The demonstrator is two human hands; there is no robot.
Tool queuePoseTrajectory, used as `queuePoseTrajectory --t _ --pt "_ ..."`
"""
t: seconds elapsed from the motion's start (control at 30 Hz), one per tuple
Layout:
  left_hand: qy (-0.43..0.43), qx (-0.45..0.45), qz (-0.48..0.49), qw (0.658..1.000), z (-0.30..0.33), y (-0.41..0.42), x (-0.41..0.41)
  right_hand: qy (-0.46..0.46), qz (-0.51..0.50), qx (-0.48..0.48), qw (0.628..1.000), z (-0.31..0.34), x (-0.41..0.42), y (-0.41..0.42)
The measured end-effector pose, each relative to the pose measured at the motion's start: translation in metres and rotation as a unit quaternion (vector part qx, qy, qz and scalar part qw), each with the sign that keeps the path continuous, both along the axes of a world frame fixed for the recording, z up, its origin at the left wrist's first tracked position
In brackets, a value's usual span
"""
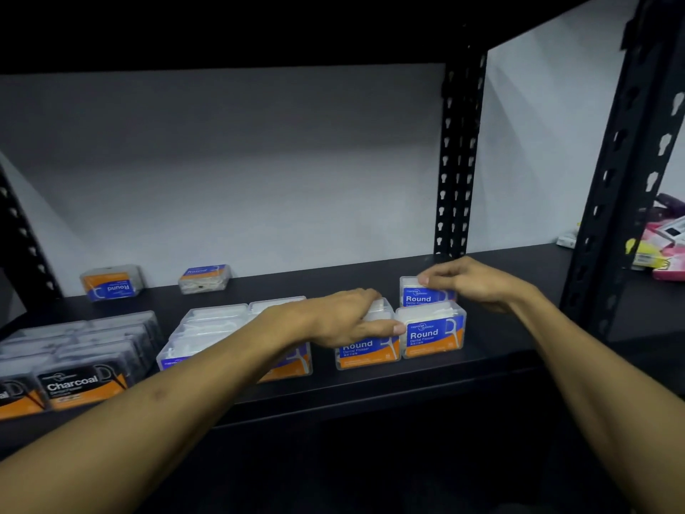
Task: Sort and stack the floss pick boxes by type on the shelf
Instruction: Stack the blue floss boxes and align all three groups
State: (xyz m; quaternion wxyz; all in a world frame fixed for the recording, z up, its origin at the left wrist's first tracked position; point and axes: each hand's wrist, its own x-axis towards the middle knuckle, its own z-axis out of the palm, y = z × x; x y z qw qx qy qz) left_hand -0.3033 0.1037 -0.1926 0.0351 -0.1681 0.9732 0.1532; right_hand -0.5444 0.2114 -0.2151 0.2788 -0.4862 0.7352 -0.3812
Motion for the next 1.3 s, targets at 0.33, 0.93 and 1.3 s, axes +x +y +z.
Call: queuePoseTrajectory --t 0.33,0.93,1.3 --pt "-0.007 0.000 0.009 1.000 -0.002 0.002 -0.001 0.112 0.061 0.094 0.987 0.028 0.025 0.000" --pt "0.015 -0.035 -0.002 0.999 -0.009 -0.004 0.001 0.224 0.109 0.119 0.961 0.027 0.047 0.028" --pt "0.000 -0.127 0.005 0.992 -0.013 0.003 -0.004 0.142 0.075 -0.047 0.986 -0.015 0.046 0.033"
